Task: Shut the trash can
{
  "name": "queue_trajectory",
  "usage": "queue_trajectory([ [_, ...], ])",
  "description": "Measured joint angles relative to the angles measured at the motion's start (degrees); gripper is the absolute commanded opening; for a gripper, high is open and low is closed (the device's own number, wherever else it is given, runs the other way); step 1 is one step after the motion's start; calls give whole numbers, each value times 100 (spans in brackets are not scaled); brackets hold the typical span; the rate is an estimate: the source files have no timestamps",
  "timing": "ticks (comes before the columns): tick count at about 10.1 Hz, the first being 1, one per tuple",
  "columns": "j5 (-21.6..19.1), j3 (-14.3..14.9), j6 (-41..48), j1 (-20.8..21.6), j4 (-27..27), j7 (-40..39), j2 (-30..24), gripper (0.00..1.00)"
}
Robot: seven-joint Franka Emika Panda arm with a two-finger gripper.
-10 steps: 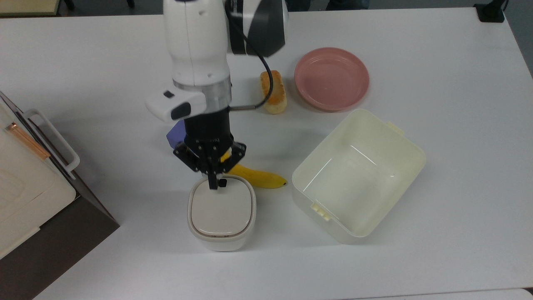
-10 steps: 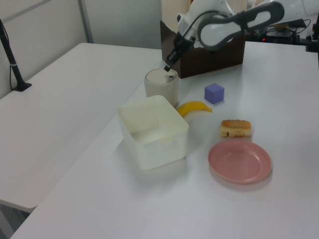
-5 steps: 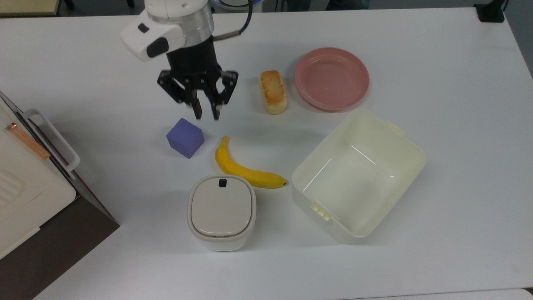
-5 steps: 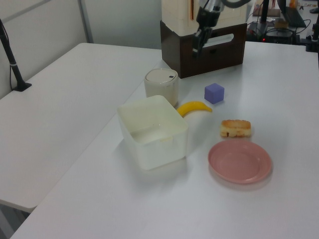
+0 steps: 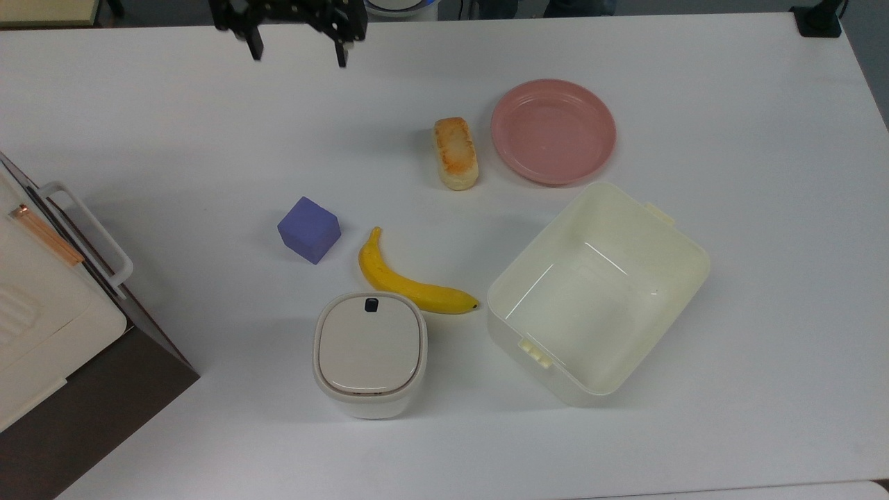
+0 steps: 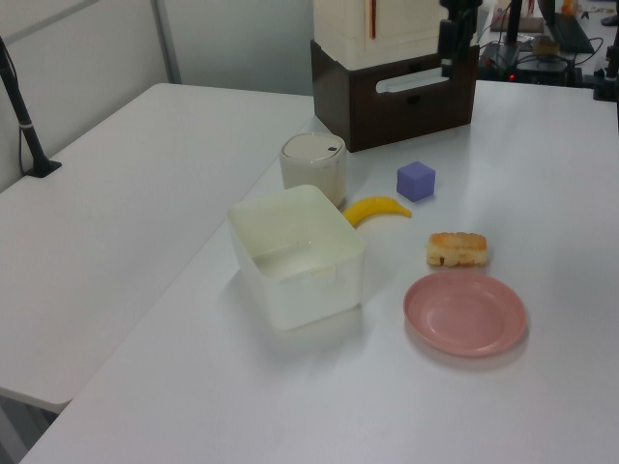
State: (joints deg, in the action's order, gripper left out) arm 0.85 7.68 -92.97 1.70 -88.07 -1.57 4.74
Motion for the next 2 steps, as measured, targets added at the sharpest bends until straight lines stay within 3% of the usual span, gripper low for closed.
queue_trajectory([
  [2,169,-49,77,1,-71,0,-75,100],
])
